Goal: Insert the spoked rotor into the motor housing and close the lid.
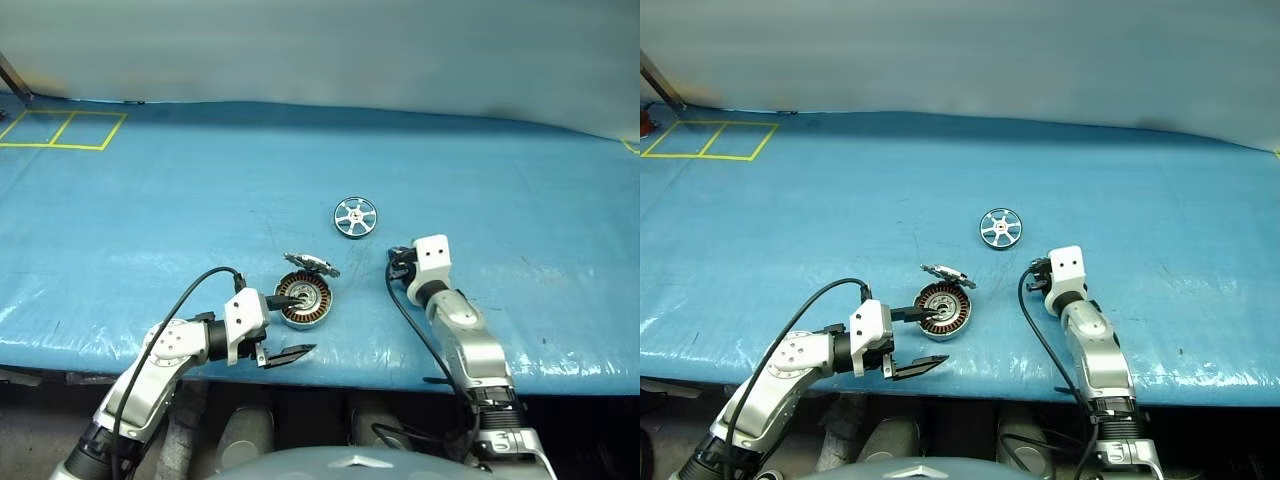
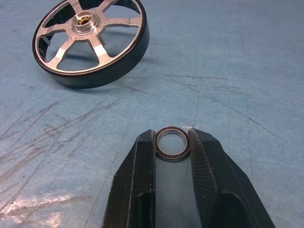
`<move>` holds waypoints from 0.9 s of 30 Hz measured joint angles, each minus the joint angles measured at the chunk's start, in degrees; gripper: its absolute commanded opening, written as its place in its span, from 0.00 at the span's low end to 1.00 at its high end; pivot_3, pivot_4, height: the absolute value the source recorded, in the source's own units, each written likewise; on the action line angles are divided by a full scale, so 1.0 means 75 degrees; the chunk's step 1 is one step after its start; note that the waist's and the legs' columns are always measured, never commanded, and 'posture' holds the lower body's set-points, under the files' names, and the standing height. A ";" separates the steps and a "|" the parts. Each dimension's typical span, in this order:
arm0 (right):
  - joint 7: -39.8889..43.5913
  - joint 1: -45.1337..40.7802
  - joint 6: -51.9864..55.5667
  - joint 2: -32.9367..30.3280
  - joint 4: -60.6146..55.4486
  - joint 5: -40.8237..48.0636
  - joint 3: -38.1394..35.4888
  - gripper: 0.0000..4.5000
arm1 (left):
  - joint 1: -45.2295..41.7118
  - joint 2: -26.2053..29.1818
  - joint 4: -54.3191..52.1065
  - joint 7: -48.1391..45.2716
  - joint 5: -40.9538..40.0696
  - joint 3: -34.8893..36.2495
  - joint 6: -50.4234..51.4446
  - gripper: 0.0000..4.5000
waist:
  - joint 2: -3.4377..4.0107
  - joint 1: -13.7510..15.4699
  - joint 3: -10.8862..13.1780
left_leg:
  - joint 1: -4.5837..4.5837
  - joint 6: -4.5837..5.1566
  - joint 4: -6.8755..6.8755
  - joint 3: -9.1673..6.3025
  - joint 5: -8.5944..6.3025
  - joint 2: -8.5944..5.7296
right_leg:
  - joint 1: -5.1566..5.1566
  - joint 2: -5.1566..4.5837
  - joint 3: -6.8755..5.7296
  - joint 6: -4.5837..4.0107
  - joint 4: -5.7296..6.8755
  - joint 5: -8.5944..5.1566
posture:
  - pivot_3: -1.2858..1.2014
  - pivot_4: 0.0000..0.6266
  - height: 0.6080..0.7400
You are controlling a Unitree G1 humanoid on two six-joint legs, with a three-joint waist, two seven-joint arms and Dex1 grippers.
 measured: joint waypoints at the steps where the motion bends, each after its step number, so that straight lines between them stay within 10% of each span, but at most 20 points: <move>1: 0.0011 0.0085 0.0001 0.0000 -0.0090 0.0003 0.0002 0.15 | 0.0001 0.0000 0.0003 0.0000 0.0000 0.0000 -0.0031 0.88 | 0.0000 0.0000 0.0000 | 0.0000 0.0000 -0.0006 -0.0001 0.0000 0.0000 | 0.0000 0.0000 -0.0001 0.0000 -0.0003 -0.0001 | 0.52 0.24 1.00; 19: 0.2630 0.2750 0.1637 -0.2053 -0.4184 0.1683 0.0957 0.15 | 0.0242 0.0306 0.0008 0.0033 -0.0085 0.0479 -0.0133 0.88 | 0.0003 0.0000 0.0011 | -0.0014 -0.0001 -0.0042 -0.0007 0.0001 0.0001 | -0.0022 -0.0009 -0.0006 0.0023 -0.0024 -0.0030 | 0.52 0.24 1.00; 27: 0.2971 0.2145 0.1910 -0.2101 -0.4541 0.1805 0.1797 0.15 | 0.0823 0.0226 -0.0044 0.0546 -0.0172 0.1157 -0.0317 0.88 | -0.0003 0.0002 0.0014 | -0.0014 -0.0005 -0.0042 -0.0013 0.0003 0.0002 | -0.0024 -0.0011 -0.0007 0.0029 -0.0025 -0.0031 | 0.52 0.24 1.00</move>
